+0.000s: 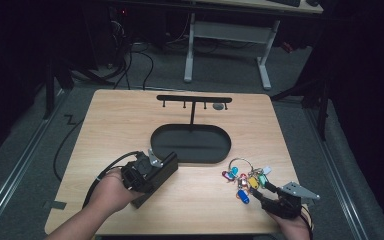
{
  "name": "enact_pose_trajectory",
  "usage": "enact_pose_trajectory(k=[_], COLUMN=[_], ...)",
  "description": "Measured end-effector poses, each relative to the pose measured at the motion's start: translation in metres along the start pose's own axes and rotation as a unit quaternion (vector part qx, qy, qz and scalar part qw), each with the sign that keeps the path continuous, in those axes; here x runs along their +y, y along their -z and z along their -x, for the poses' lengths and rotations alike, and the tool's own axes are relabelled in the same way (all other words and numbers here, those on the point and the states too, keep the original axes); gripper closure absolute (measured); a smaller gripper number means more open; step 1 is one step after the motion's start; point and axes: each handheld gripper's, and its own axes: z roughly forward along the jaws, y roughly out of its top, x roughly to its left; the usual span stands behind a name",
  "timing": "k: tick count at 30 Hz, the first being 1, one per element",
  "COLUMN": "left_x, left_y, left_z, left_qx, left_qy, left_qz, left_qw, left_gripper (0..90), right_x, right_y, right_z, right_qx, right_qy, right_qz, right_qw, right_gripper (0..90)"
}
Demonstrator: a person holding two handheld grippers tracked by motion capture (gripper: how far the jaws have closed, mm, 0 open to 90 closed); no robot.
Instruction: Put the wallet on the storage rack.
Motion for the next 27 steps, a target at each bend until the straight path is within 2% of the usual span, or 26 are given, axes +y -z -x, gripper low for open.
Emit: enact_pose_trajectory(k=[4,10,13,16,19,21,23,26,27], left_x=[0.005,0.006,0.004,-0.001,-0.005,-0.01,-0.011,-0.014,-0.014], left_y=[-0.001,-0.005,-0.007,-0.01,-0.012,-0.014,-0.014,-0.014,-0.014], left_z=[-0.003,-0.01,-0.01,-0.01,-0.011,-0.013,-0.013,-0.012,-0.013], left_qx=[-0.004,-0.013,-0.017,-0.033,-0.036,-0.042,-0.043,-0.029,-0.03], left_qy=[-0.002,0.015,0.017,0.016,0.017,0.021,0.017,-0.018,-0.021], left_qz=[-0.024,-0.045,-0.045,-0.04,-0.032,-0.017,-0.013,-0.008,-0.006], left_qw=[0.9997,0.9988,0.9987,0.9985,0.9987,0.9988,0.9989,0.9994,0.9993], left_gripper=[53.7,54.8,55.9,61.0,64.8,66.8,68.1,71.3,71.3], right_x=[0.0,0.001,0.001,0.0,0.0,-0.001,-0.001,-0.002,-0.002], right_y=[-0.001,0.0,0.0,-0.001,-0.001,-0.001,-0.002,-0.002,-0.002], right_z=[0.001,0.0,0.0,-0.001,-0.002,-0.002,-0.002,-0.002,-0.002], right_qx=[0.002,0.004,0.005,0.005,0.004,0.003,0.003,0.0,0.0], right_qy=[0.001,0.004,0.004,0.005,0.005,0.009,0.008,0.007,0.006], right_qz=[-0.001,0.002,0.003,-0.003,-0.005,-0.005,-0.006,-0.007,-0.009], right_qw=[1.0,1.0,1.0,1.0,1.0,0.9999,0.9999,0.9999,0.9999], right_gripper=[38.6,38.7,38.6,38.7,38.7,38.7,38.7,38.7,38.7])
